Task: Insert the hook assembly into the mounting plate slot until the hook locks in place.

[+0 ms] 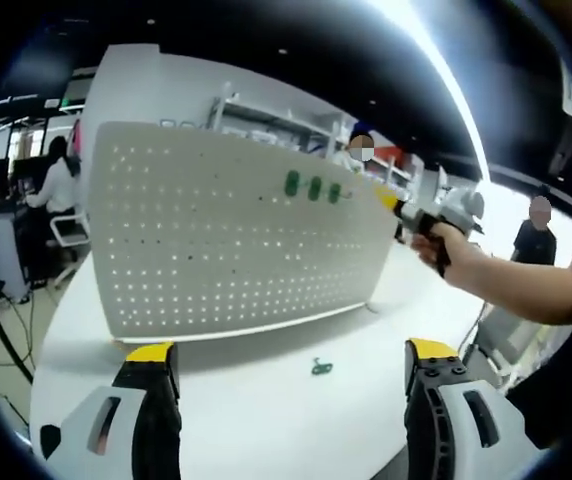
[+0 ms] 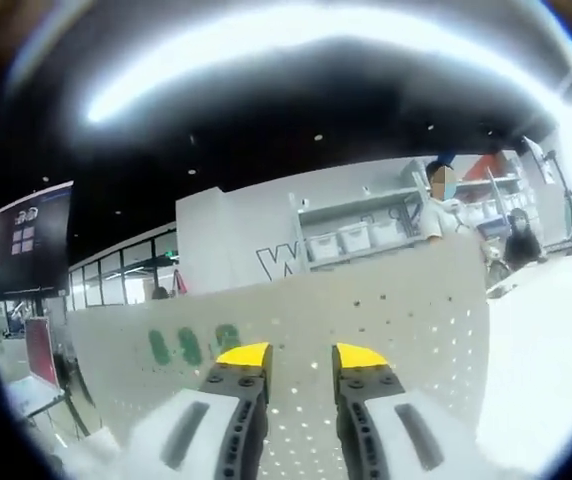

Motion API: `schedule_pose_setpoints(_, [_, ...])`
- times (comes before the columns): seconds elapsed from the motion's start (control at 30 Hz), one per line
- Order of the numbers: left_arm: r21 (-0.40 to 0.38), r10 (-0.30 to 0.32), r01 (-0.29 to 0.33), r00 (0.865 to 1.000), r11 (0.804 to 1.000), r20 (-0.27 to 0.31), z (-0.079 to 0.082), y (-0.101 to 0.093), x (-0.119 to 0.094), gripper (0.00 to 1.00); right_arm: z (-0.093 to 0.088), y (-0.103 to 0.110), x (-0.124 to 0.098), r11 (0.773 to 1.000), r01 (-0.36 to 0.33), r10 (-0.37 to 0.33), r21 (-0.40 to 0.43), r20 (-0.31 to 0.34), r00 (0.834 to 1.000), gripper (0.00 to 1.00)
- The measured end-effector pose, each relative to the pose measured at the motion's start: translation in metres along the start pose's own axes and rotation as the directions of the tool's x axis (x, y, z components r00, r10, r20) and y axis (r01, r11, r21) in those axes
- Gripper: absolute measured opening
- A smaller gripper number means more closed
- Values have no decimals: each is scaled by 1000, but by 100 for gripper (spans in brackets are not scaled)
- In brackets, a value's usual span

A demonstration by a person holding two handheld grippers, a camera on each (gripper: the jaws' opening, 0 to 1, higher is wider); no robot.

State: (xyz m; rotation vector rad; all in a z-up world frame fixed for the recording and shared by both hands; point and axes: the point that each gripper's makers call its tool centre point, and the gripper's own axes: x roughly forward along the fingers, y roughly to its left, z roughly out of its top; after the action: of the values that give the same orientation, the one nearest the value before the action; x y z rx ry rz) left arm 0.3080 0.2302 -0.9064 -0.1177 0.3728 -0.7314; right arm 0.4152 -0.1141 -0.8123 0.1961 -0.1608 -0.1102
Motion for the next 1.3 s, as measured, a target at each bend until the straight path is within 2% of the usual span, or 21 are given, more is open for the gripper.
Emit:
schedule_pose_setpoints(0.27, [-5, -15, 15, 999, 1000, -35, -12, -9, 3, 94, -33, -5, -29, 1000, -4, 2, -13, -90, 996, 22])
schedule_pose_setpoints(0.5, [-12, -27, 27, 998, 1000, -52, -18, -14, 6, 93, -54, 3, -44, 999, -38, 37, -8, -136, 990, 22])
schedule_pose_setpoints(0.57, [-15, -30, 29, 998, 999, -59, -20, -15, 8, 93, -64, 4, -49, 999, -36, 31, -28, -162, 986, 22])
schedule_pose_setpoints(0.8, [-10, -40, 39, 996, 999, -84, -29, -16, 10, 94, -87, 9, -67, 998, -58, 55, -9, -219, 974, 22])
schedule_pose_setpoints(1.0, [-29, -48, 45, 991, 999, -122, -40, -16, 11, 94, -117, 19, -85, 992, -122, 110, -22, -299, 948, 22])
schedule_pose_setpoints(1.3, [-44, -24, 18, 990, 999, -140, -46, -5, 8, 93, -154, 35, -119, 984, -177, 155, -17, -401, 903, 23])
